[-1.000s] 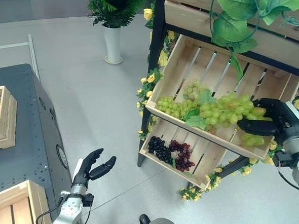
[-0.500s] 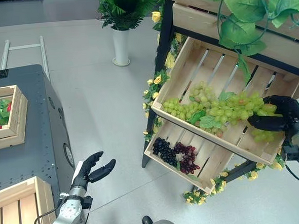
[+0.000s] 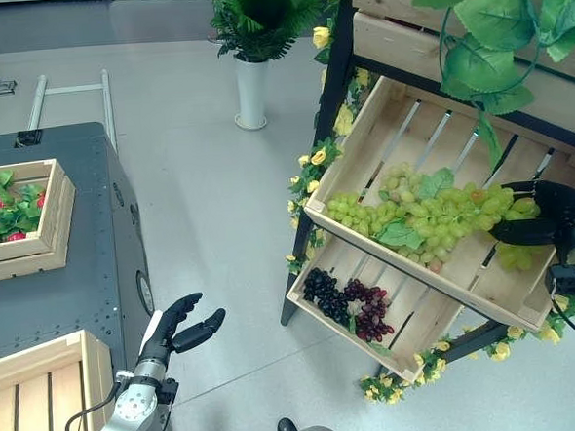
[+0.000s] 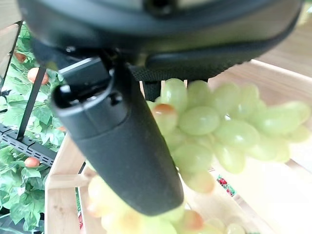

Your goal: Pick up the fruits from the basket on one side to the basket on the other side

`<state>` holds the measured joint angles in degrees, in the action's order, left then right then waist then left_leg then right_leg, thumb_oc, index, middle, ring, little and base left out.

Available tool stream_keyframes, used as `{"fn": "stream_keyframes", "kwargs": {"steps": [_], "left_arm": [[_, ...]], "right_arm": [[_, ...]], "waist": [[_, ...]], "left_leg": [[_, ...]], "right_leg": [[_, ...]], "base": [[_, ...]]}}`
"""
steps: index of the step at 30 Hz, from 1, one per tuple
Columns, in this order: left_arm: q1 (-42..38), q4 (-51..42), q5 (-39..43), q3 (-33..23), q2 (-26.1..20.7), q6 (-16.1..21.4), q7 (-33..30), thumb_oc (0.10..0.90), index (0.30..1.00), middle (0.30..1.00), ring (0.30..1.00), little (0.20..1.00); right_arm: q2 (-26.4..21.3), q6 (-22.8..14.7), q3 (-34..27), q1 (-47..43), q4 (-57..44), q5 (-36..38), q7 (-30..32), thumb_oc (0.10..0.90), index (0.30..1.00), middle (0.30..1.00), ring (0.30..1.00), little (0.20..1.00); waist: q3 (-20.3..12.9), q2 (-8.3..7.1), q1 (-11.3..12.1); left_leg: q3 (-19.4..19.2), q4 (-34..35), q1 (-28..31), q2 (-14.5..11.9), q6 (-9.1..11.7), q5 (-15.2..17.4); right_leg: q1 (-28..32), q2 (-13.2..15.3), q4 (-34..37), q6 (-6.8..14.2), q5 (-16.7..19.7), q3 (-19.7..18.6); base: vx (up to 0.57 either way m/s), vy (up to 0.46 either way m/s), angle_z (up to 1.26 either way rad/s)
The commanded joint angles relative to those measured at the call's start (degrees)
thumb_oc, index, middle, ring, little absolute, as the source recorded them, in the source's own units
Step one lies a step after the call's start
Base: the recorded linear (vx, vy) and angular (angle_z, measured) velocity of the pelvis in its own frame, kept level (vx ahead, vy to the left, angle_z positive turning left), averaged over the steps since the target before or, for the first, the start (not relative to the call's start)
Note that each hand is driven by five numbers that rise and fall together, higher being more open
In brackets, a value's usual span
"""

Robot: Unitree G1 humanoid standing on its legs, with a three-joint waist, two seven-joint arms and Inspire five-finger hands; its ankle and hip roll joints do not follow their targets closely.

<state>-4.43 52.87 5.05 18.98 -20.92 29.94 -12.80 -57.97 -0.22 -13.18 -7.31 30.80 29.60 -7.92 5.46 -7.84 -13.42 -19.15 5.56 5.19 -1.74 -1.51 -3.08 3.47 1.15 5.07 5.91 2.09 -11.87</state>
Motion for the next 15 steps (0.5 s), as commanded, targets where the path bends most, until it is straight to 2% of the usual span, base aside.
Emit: {"fn": "stream_keyframes", "kwargs": {"steps": [1, 5, 13, 15], "left_arm": [[-3.87, -1.85, -0.62, 0.13, -0.97, 7.63, 0.19, 0.800, 0.900, 0.900, 0.900, 0.900], [-4.06, -1.60, -0.11, 0.11, -1.23, 7.95, 0.78, 0.800, 0.900, 0.900, 0.900, 0.900], [-4.02, -2.02, -0.37, 0.13, -0.88, 8.02, 0.91, 0.800, 0.900, 0.900, 0.900, 0.900], [-4.24, -2.07, -0.26, 0.25, -0.84, 7.79, 0.78, 0.800, 0.900, 0.900, 0.900, 0.900]], "right_arm": [[-10.04, -2.80, -2.30, -9.97, 4.88, -0.02, 4.18, 0.800, 0.900, 0.900, 0.900, 0.900], [-9.92, -3.23, -1.19, -11.20, 5.62, 0.39, 5.62, 0.800, 0.900, 0.900, 0.900, 0.900], [-9.99, -4.98, -1.26, -10.46, 4.92, -4.07, 7.52, 0.800, 0.900, 0.900, 0.900, 0.900], [-10.12, -6.65, -1.34, -9.90, 3.77, -5.33, 7.80, 0.800, 0.900, 0.900, 0.900, 0.900]], "waist": [[-2.73, 0.39, 2.14], [-2.80, 0.34, 2.48], [-2.60, 0.67, 2.07], [-2.69, 0.79, 1.74]], "left_leg": [[3.55, -1.10, 4.08, 1.96, -0.97, 11.35], [3.50, -0.97, 3.92, 2.00, -0.92, 11.06], [3.48, -1.03, 4.28, 1.99, -0.97, 11.29], [3.24, -1.08, 4.26, 1.99, -0.98, 11.32]], "right_leg": [[-1.33, -5.46, -0.33, -0.82, 0.78, 1.75], [-1.54, -5.39, -0.32, -0.99, 0.85, 1.67], [-1.17, -5.36, -0.29, -0.97, 0.64, 1.67], [-1.28, -5.37, -0.32, -0.96, 0.61, 1.50]], "base": [[0.00, 0.000, 0.00], [0.00, 0.000, 0.00], [0.00, 0.000, 0.00], [0.00, 0.000, 0.00]]}}
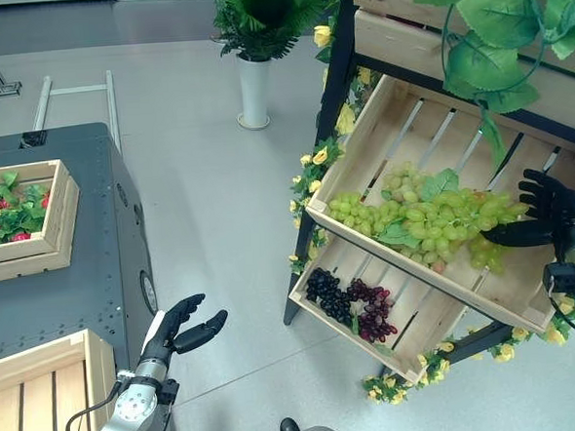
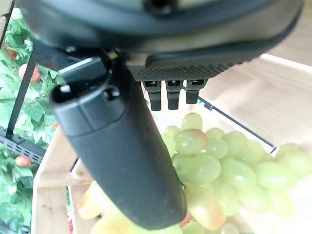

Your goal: Pick up the fruits from the basket on one side to the basket on the other side

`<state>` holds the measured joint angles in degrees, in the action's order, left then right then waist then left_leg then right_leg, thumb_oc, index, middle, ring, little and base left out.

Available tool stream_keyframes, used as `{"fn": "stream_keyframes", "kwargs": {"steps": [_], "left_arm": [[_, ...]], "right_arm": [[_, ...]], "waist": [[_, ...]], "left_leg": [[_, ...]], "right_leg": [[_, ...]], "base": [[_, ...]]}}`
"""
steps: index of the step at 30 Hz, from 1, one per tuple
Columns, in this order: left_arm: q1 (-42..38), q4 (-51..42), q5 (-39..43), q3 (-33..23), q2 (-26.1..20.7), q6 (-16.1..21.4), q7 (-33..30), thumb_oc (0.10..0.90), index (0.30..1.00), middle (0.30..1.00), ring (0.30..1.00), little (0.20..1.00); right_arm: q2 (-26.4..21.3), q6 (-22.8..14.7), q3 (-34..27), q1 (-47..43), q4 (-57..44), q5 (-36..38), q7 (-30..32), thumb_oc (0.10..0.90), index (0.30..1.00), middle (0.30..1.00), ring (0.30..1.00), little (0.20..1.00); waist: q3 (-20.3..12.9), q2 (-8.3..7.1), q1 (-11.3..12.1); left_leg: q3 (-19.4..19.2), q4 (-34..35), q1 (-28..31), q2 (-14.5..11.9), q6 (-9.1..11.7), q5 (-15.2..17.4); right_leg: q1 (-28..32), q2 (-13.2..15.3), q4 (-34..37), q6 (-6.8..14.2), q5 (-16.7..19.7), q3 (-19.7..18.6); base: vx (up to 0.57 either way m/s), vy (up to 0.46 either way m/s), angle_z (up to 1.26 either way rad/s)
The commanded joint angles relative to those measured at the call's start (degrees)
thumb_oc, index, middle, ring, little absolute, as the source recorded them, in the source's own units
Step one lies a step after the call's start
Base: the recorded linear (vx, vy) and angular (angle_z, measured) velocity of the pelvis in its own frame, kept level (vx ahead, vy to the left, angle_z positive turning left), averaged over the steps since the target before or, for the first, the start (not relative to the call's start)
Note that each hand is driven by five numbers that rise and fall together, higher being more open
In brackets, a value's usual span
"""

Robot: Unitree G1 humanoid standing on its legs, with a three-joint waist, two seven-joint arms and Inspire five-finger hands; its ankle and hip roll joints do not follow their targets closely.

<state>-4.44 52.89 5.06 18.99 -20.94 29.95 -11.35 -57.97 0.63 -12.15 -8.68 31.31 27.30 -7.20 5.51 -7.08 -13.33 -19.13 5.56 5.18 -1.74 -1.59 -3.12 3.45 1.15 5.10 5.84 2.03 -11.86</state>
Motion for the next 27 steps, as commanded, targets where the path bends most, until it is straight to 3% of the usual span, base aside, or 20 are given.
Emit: {"fn": "stream_keyframes", "kwargs": {"steps": [1, 5, 13, 19, 23, 27], "left_arm": [[-4.28, -2.05, -0.27, 0.30, -0.76, 7.75, -0.81, 0.800, 0.900, 0.900, 0.900, 0.900], [-4.08, -1.98, -0.41, -0.03, -0.55, 7.75, -1.01, 0.800, 0.900, 0.900, 0.900, 0.900], [-3.32, -1.77, -1.01, -1.45, -0.07, 7.53, -0.85, 0.800, 0.900, 0.900, 0.900, 0.900], [-3.40, -1.33, -1.49, -1.99, 0.14, 7.53, -1.61, 0.800, 0.900, 0.900, 0.900, 0.900], [-3.96, -1.29, -1.21, -2.79, 0.19, 7.33, -2.26, 0.800, 0.900, 0.900, 0.900, 0.900], [-4.01, -1.26, -1.46, -3.09, 0.23, 7.30, -2.55, 0.800, 0.900, 0.900, 0.900, 0.900]], "right_arm": [[-10.02, -7.91, -2.47, -8.26, 2.55, -3.29, 7.18, 0.800, 0.900, 0.900, 0.900, 0.900], [-9.02, -9.66, -3.09, -6.61, -1.19, -5.64, 8.38, 0.800, 0.900, 0.900, 0.900, 0.900], [-3.44, -9.65, -6.58, 2.95, -16.98, -15.96, 11.16, 0.800, 0.900, 0.900, 0.900, 0.900], [-2.53, -8.73, -11.03, 10.46, -24.37, -18.08, 7.91, 0.800, 0.900, 0.900, 0.900, 0.900], [-2.63, -6.95, -14.96, 15.49, -29.72, -14.63, 1.41, 0.800, 0.900, 0.900, 0.900, 0.900], [-2.75, -7.91, -17.73, 18.95, -31.84, -16.03, 0.02, 0.800, 0.900, 0.900, 0.900, 0.900]], "waist": [[-2.76, 0.06, 1.53], [-2.82, 0.17, 1.05], [-3.01, 0.50, -0.91], [-3.19, 1.12, -2.93], [-3.19, 1.21, -4.60], [-3.36, 1.15, -5.61]], "left_leg": [[3.16, -1.14, 4.24, 1.99, -0.92, 11.39], [2.92, -1.13, 4.28, 2.00, -0.94, 11.43], [2.02, -1.27, 4.15, 2.05, -1.19, 11.62], [1.49, -1.28, 4.53, 1.96, -1.57, 12.94], [0.30, -1.49, 4.76, 1.89, -1.60, 13.25], [-0.47, -1.76, 4.63, 1.85, -1.69, 13.47]], "right_leg": [[-1.27, -5.36, -0.36, -0.90, 0.63, 1.41], [-1.35, -5.42, -0.45, -0.91, 0.55, 1.14], [-1.78, -5.71, -0.67, -0.82, 0.50, -0.35], [-1.79, -6.00, -0.71, -0.31, -0.30, -1.35], [-2.08, -6.28, -1.10, -0.16, -0.32, -2.28], [-2.45, -6.59, -1.42, -0.09, -0.29, -3.07]], "base": [[0.00, 0.000, 0.00], [0.00, 0.000, 0.00], [0.00, 0.000, 0.00], [0.02, 0.028, -0.05], [0.02, 0.040, -0.12], [0.00, 0.010, -0.08]]}}
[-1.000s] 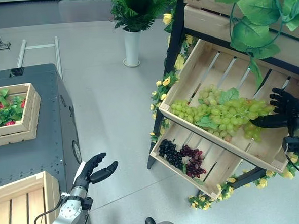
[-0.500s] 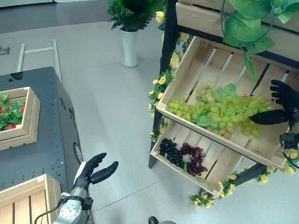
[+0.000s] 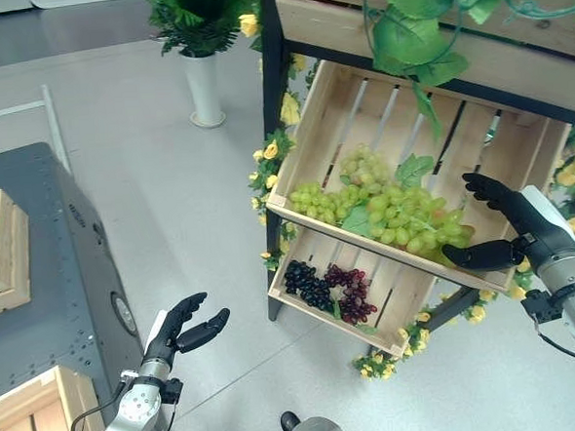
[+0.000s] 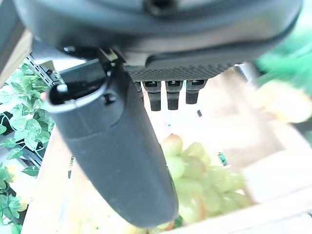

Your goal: Pick up the fruits from the basket on one side to the basket on the other side

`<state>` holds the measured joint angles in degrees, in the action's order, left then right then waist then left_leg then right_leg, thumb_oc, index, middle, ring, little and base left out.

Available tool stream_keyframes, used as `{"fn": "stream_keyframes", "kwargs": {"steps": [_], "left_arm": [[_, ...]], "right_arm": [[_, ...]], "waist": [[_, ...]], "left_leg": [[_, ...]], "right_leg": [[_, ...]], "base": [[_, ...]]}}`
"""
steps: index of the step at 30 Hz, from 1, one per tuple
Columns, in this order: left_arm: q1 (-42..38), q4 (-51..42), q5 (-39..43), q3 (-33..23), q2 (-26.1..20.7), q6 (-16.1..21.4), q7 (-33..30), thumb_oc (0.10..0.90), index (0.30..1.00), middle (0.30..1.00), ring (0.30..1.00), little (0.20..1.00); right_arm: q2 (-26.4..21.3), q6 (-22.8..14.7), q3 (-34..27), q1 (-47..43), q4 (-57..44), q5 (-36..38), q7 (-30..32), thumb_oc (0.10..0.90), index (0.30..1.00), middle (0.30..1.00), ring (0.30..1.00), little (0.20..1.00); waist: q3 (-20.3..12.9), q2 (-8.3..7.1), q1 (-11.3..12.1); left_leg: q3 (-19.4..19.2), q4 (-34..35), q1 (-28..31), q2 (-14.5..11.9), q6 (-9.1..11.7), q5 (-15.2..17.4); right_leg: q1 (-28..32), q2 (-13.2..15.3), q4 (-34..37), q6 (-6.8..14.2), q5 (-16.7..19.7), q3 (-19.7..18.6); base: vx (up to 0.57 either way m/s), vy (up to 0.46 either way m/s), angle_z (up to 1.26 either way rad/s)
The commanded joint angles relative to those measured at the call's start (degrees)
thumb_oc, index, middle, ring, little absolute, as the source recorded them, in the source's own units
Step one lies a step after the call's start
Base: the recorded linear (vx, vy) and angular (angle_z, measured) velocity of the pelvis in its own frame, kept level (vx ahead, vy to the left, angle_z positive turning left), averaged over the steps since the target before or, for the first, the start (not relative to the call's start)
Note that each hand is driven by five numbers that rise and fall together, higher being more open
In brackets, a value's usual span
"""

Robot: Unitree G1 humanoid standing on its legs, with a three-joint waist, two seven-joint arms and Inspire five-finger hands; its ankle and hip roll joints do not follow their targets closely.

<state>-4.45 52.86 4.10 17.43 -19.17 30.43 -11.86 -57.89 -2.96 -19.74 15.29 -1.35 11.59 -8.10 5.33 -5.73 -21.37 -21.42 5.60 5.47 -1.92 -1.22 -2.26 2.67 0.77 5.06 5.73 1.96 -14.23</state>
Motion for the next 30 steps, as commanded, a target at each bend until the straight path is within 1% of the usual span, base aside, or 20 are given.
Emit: {"fn": "stream_keyframes", "kwargs": {"steps": [1, 7, 11, 13, 17, 18, 19, 22, 25, 27, 30], "left_arm": [[-4.01, -1.18, -0.55, -1.55, -1.50, 6.83, -2.14, 0.800, 0.900, 0.900, 0.900, 0.900], [-3.69, -0.89, -0.66, -2.31, -1.69, 6.84, -2.60, 0.800, 0.900, 0.900, 0.900, 0.900], [-3.71, -0.58, -0.63, -2.54, -1.77, 6.68, -3.24, 0.800, 0.900, 0.900, 0.900, 0.900], [-3.37, -0.34, -0.29, -2.80, -2.04, 7.08, -3.22, 0.800, 0.900, 0.900, 0.900, 0.900], [-3.39, -0.19, 0.09, -2.87, -2.12, 7.13, -3.14, 0.800, 0.900, 0.900, 0.900, 0.900], [-3.38, -0.24, 0.02, -2.92, -2.02, 7.04, -3.07, 0.800, 0.900, 0.900, 0.900, 0.900], [-3.28, -0.25, -0.14, -2.95, -1.85, 6.98, -3.05, 0.800, 0.900, 0.900, 0.900, 0.900], [-3.23, -0.25, -0.19, -3.00, -1.74, 6.80, -2.60, 0.800, 0.900, 0.900, 0.900, 0.900], [-2.94, -0.49, -0.28, -2.69, -1.44, 6.44, -2.37, 0.800, 0.900, 0.900, 0.900, 0.900], [-2.71, -0.24, -0.48, -2.14, -1.04, 6.16, -2.31, 0.800, 0.900, 0.900, 0.900, 0.900], [-2.55, -0.02, -0.58, -1.64, -0.78, 5.77, -2.45, 0.800, 0.900, 0.900, 0.900, 0.900]], "right_arm": [[-2.72, -4.54, -10.47, -4.59, 0.59, -1.02, 0.93, 0.800, 0.900, 0.900, 0.900, 0.900], [-3.06, -5.59, -14.66, 1.09, -2.65, -4.83, 1.41, 0.800, 0.900, 0.900, 0.900, 0.900], [-2.58, -6.94, -16.29, 2.99, -4.88, -4.51, 1.83, 0.800, 0.900, 0.900, 0.900, 0.900], [-2.30, -8.99, -17.39, 3.72, -6.90, -2.59, 2.15, 0.800, 0.900, 0.900, 0.900, 0.900], [-1.74, -11.95, -17.81, 3.12, -9.58, -0.13, 2.43, 0.800, 0.900, 0.900, 0.900, 0.900], [-1.20, -13.76, -17.71, 2.58, -11.20, 0.32, 2.67, 0.800, 0.900, 0.900, 0.900, 0.900], [-0.33, -15.70, -17.52, 1.89, -13.33, 0.74, 2.38, 0.800, 0.900, 0.900, 0.900, 0.900], [0.69, -17.37, -16.97, 1.24, -16.34, 1.22, 1.76, 0.800, 0.900, 0.900, 0.900, 0.900], [1.96, -17.48, -14.67, 0.05, -19.82, 1.18, -1.67, 0.800, 0.900, 0.900, 0.900, 0.900], [2.75, -17.04, -10.98, -1.30, -22.82, 1.94, -4.70, 0.800, 0.900, 0.900, 0.900, 0.900], [3.92, -17.61, -7.25, -2.78, -23.69, 3.20, -6.32, 0.800, 0.900, 0.900, 0.900, 0.900]], "waist": [[-3.19, -0.20, 2.33], [-3.15, -0.19, 1.19], [-2.95, -0.10, 0.61], [-2.90, 0.09, 0.34], [-3.00, 0.37, 0.27], [-3.06, 0.51, 0.30], [-3.10, 0.70, 0.37], [-3.15, 0.96, 0.55], [-3.12, 1.30, 0.88], [-3.11, 1.58, 1.29], [-3.29, 1.71, 1.75]], "left_leg": [[1.73, -1.83, 4.33, 2.02, -2.07, 12.63], [0.91, -2.18, 3.98, 1.93, -2.23, 12.78], [0.61, -2.21, 3.87, 1.91, -2.34, 12.82], [0.39, -2.14, 4.00, 1.90, -2.36, 12.83], [0.38, -2.12, 3.96, 1.95, -2.37, 12.86], [0.34, -2.21, 3.95, 1.95, -2.37, 12.94], [0.35, -2.31, 3.86, 1.99, -2.42, 13.01], [0.49, -2.30, 3.72, 2.05, -2.48, 13.07], [0.70, -2.27, 3.65, 2.15, -2.50, 13.04], [0.87, -2.18, 3.73, 2.24, -2.47, 12.94], [1.08, -2.18, 3.63, 2.29, -2.32, 12.77]], "right_leg": [[-1.75, -6.25, -1.46, 0.04, -0.22, -0.76], [-2.42, -6.74, -2.00, 0.15, -0.21, -1.73], [-2.72, -6.94, -2.24, 0.23, -0.21, -2.24], [-2.73, -6.96, -2.29, 0.31, -0.23, -2.33], [-2.87, -6.96, -2.38, 0.34, -0.35, -2.44], [-2.91, -6.91, -2.46, 0.39, -0.43, -2.44], [-2.99, -6.89, -2.50, 0.41, -0.50, -2.47], [-3.10, -6.84, -2.44, 0.46, -0.54, -2.43], [-3.15, -6.80, -2.45, 0.46, -0.64, -2.42], [-3.10, -6.60, -2.43, 0.43, -0.73, -2.10], [-3.07, -6.40, -2.36, 0.44, -0.75, -1.61]], "base": [[0.00, 0.006, -0.08], [0.00, 0.000, -0.07], [-0.01, -0.005, -0.06], [0.01, 0.001, -0.06], [0.00, 0.004, -0.09], [0.00, 0.003, -0.05], [0.00, 0.000, 0.00], [0.00, 0.000, 0.00], [0.00, 0.000, 0.00], [0.00, 0.000, 0.00], [0.00, -0.002, 0.01]]}}
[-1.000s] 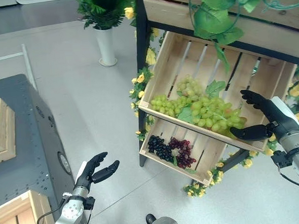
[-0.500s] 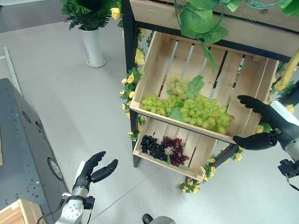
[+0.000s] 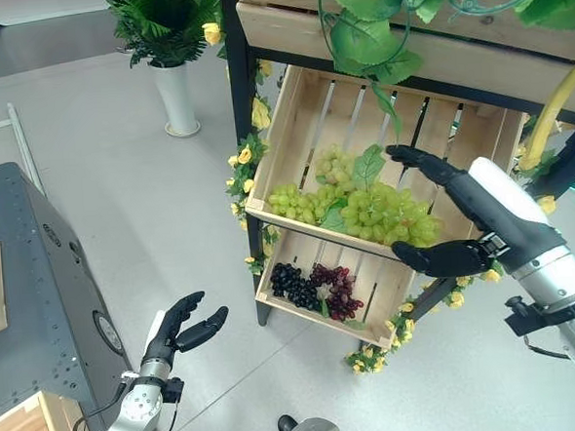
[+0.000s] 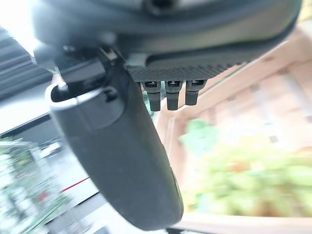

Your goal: Pick up the fruits from the basket on one side to the basket on the other side

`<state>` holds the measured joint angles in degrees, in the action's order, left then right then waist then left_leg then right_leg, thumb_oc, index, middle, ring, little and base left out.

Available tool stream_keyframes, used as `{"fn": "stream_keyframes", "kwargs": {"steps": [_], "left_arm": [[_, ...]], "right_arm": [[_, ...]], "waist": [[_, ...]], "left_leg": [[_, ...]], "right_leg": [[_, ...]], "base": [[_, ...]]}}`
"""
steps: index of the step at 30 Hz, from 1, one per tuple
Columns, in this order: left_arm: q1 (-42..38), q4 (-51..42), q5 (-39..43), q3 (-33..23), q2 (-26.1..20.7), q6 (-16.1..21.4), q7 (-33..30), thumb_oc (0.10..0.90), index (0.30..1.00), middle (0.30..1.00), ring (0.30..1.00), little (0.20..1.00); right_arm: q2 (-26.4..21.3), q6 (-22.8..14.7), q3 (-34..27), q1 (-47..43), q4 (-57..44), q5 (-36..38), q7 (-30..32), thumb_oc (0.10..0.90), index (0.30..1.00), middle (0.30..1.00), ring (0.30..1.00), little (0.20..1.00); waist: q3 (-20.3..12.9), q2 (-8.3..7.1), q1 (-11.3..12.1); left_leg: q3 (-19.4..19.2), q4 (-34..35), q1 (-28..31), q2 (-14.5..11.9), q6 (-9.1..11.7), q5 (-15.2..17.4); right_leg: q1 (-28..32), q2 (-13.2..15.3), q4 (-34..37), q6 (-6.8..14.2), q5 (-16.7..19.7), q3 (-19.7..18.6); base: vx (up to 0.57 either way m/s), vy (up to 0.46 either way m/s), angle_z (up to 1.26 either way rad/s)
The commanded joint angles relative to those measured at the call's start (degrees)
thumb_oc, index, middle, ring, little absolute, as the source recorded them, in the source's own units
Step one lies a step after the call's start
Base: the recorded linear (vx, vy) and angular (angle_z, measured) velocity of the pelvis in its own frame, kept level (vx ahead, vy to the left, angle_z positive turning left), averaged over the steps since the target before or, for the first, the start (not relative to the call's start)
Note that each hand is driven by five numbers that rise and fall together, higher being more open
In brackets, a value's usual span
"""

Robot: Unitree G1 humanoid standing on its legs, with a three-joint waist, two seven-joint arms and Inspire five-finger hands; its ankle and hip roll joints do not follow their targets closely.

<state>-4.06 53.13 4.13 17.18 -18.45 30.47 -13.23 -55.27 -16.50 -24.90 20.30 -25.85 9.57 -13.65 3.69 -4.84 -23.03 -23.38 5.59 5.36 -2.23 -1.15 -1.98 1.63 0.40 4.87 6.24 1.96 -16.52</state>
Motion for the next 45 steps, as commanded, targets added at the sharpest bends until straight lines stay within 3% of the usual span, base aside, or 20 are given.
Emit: {"fn": "stream_keyframes", "kwargs": {"steps": [1, 5, 7, 11, 16, 20, 25, 30, 35, 45], "left_arm": [[-2.95, -0.05, -0.61, -1.13, -1.38, 5.68, -1.24, 0.800, 0.900, 0.900, 0.900, 0.900], [-2.50, 0.79, -1.36, -0.37, -0.84, 5.82, -1.16, 0.800, 0.900, 0.900, 0.900, 0.900], [-2.25, 1.38, -2.44, 0.76, -0.41, 5.34, -1.57, 0.800, 0.900, 0.900, 0.900, 0.900], [-2.12, 1.99, -3.22, 2.15, -0.04, 4.57, -1.64, 0.800, 0.900, 0.900, 0.900, 0.900], [-2.39, 4.08, -3.84, 3.87, 0.28, 4.24, -2.75, 0.800, 0.900, 0.900, 0.900, 0.900], [-2.12, 4.64, -4.83, 5.45, 1.71, 3.06, -3.88, 0.800, 0.900, 0.900, 0.900, 0.900], [-1.37, 5.42, -5.78, 7.28, 2.72, 2.14, -5.46, 0.800, 0.900, 0.900, 0.900, 0.900], [-0.34, 5.75, -5.86, 7.29, 3.37, 2.47, -5.55, 0.800, 0.900, 0.900, 0.900, 0.900], [-0.07, 5.51, -5.86, 7.40, 4.23, 2.37, -5.34, 0.800, 0.900, 0.900, 0.900, 0.900], [0.80, 4.21, -6.01, 6.80, 5.00, 3.69, -2.34, 0.800, 0.900, 0.900, 0.900, 0.900]], "right_arm": [[2.07, -4.40, -0.11, -8.59, 0.70, 4.93, -1.61, 0.800, 0.900, 0.900, 0.900, 0.900], [6.19, -5.45, 8.49, -10.25, 0.04, 3.58, -2.65, 0.800, 0.900, 0.900, 0.900, 0.900], [9.47, -9.24, 14.47, -11.67, 1.63, 0.99, -4.01, 0.800, 0.900, 0.900, 0.900, 0.900], [11.42, -13.40, 22.68, -13.38, 3.93, -4.05, -3.77, 0.800, 0.900, 0.900, 0.900, 0.900], [13.19, -12.55, 31.20, -16.81, 9.28, -2.01, -3.53, 0.800, 0.900, 0.900, 0.900, 0.900], [18.50, -10.13, 40.40, -19.61, 14.76, -3.64, 0.47, 0.800, 0.900, 0.900, 0.900, 0.900], [23.91, -7.52, 46.68, -21.73, 21.79, -2.61, 4.37, 0.800, 0.900, 0.900, 0.900, 0.900], [28.03, -5.53, 50.94, -22.48, 28.87, -3.10, 7.76, 0.800, 0.900, 0.900, 0.900, 0.900], [30.12, -6.04, 53.76, -23.67, 37.76, -7.25, 11.20, 0.800, 0.900, 0.900, 0.900, 0.900], [34.67, -7.90, 53.83, -24.25, 51.48, -4.45, 13.77, 0.800, 0.900, 0.900, 0.900, 0.900]], "waist": [[-1.63, 0.89, 3.58], [-1.51, 1.20, 4.52], [-1.35, 1.41, 5.31], [-1.00, 1.64, 6.69], [-0.75, 1.82, 8.46], [-0.41, 1.67, 10.97], [-0.43, 2.02, 13.05], [-0.29, 2.43, 14.47], [-0.18, 2.82, 16.03], [-0.03, 3.79, 18.89]], "left_leg": [[3.16, -2.16, 3.70, 2.65, -2.33, 12.38], [3.88, -1.76, 3.81, 2.80, -2.33, 11.84], [4.24, -1.85, 3.71, 2.92, -2.24, 11.59], [5.26, -1.75, 3.82, 3.16, -2.17, 11.28], [6.78, -1.45, 3.95, 3.45, -2.00, 10.77], [8.50, -1.27, 3.29, 3.84, -1.61, 9.35], [10.55, -0.61, 3.16, 4.09, -1.32, 8.79], [12.21, -0.59, 3.04, 4.28, -1.31, 8.60], [13.40, -0.59, 3.13, 4.45, -1.24, 8.46], [16.33, -0.59, 3.06, 4.65, -1.09, 7.91]], "right_leg": [[-2.02, -5.93, -2.16, -0.08, -0.78, 0.83], [-1.89, -5.47, -2.15, -0.17, -0.81, 1.79], [-1.79, -5.13, -2.04, -0.18, -0.74, 2.60], [-1.27, -4.51, -1.65, -0.10, -0.67, 3.70], [-0.62, -3.79, -1.27, -0.20, -0.64, 5.55], [-0.55, -3.07, -0.99, -0.69, 0.05, 7.35], [-0.03, -2.48, -0.59, -0.83, -0.07, 9.44], [0.50, -2.08, -0.47, -1.10, -0.46, 11.30], [1.42, -1.64, 0.01, -1.42, -0.75, 13.56], [3.33, -0.90, -0.15, -2.26, -2.05, 18.16]], "base": [[-0.01, -0.001, 0.04], [-0.01, -0.002, 0.09], [-0.02, -0.009, 0.08], [-0.02, -0.014, 0.13], [-0.01, -0.040, 0.20], [-0.03, -0.071, 0.19], [0.00, -0.055, 0.19], [0.00, -0.060, 0.13], [-0.01, -0.053, 0.17], [0.00, -0.048, 0.18]]}}
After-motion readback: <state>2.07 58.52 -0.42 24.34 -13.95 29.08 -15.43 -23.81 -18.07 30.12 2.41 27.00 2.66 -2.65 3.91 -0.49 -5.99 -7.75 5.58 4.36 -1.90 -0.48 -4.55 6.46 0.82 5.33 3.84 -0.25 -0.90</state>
